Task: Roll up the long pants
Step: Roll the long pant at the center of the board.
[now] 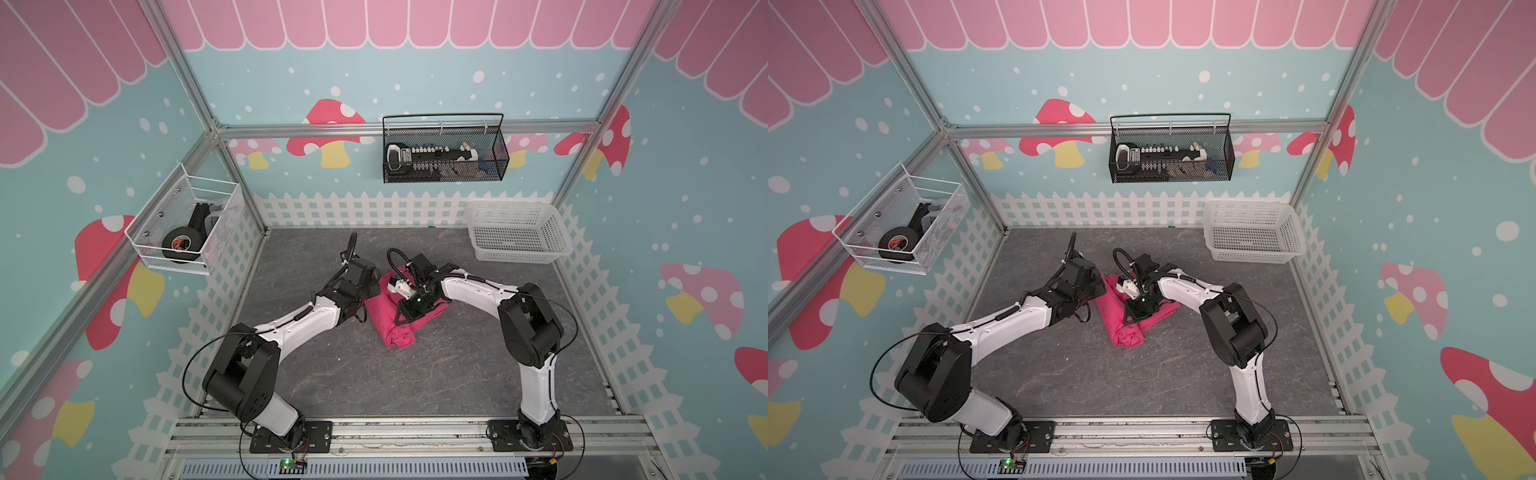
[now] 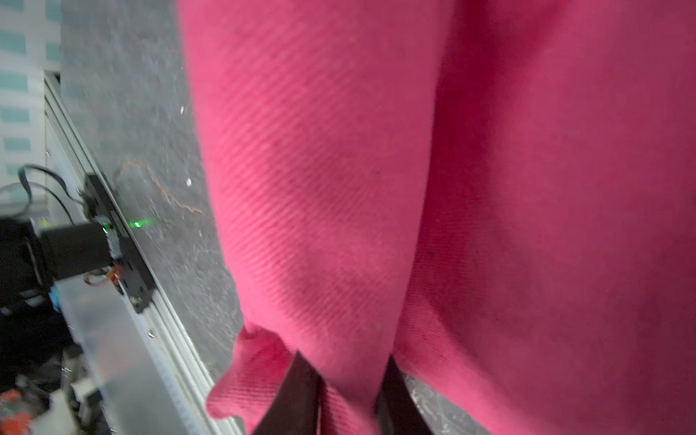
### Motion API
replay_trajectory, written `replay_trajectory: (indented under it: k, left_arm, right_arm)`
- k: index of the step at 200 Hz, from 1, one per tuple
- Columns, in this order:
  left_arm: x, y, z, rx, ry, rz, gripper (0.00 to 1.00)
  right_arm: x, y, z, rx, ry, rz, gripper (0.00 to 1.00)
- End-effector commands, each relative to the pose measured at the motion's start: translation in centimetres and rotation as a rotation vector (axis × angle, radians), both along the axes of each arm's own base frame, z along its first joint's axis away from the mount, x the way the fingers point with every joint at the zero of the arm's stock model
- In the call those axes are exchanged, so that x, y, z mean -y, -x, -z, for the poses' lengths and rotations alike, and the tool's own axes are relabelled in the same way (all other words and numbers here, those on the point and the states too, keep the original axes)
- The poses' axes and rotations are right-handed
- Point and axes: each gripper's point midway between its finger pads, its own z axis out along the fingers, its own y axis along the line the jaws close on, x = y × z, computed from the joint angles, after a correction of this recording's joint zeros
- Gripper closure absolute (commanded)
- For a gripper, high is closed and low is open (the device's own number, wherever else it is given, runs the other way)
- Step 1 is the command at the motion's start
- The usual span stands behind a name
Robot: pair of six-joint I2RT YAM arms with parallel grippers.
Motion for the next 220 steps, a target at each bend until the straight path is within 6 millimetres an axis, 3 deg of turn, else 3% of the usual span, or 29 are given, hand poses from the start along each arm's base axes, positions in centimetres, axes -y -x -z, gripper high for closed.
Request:
replay_trajectory:
  k: [1,47,87,110,125,147,177,200,220]
  left_arm:
    - [0.6,-0.2,-0.2,0.003,-0.014,0.028,0.83]
    - [2.0,-0.6,0.8,0.011,0.033,0.084,0.82]
    - [3.6,-1.8,3.7,-0.001,0.087,0.095,0.82]
    - [4.6,-2.9,6.0,-0.024,0.1,0.102,0.82]
    - [5.4,-3.4,7.3,-0.042,0.115,0.109,0.83]
    - [6.1,-4.0,8.2,-0.054,0.127,0.116,0.83]
    - [6.4,-4.2,8.3,-0.057,0.126,0.124,0.83]
    - [6.2,-4.1,8.6,-0.074,0.111,0.121,0.84]
    - [6.2,-3.8,9.7,-0.104,0.104,0.122,0.85]
  right_arm:
    - [1.2,-0.4,2.3,-0.01,0.064,0.03,0.94]
    - [3.1,-0.8,4.7,-0.027,0.151,0.087,0.97]
    - [3.8,-0.6,5.3,-0.024,0.179,0.083,0.95]
    - [4.2,-0.4,5.4,-0.019,0.189,0.082,0.82]
    - [4.6,-0.4,4.9,0.006,0.189,0.087,0.59]
    - [5.8,-0.8,2.5,0.108,0.194,0.134,0.42]
    - [8.9,-0.9,-5.9,0.38,0.249,0.238,0.34]
    - [8.2,2.9,-10.8,0.579,0.338,0.197,0.34]
    - [6.0,6.9,-12.1,0.729,0.459,0.112,0.34]
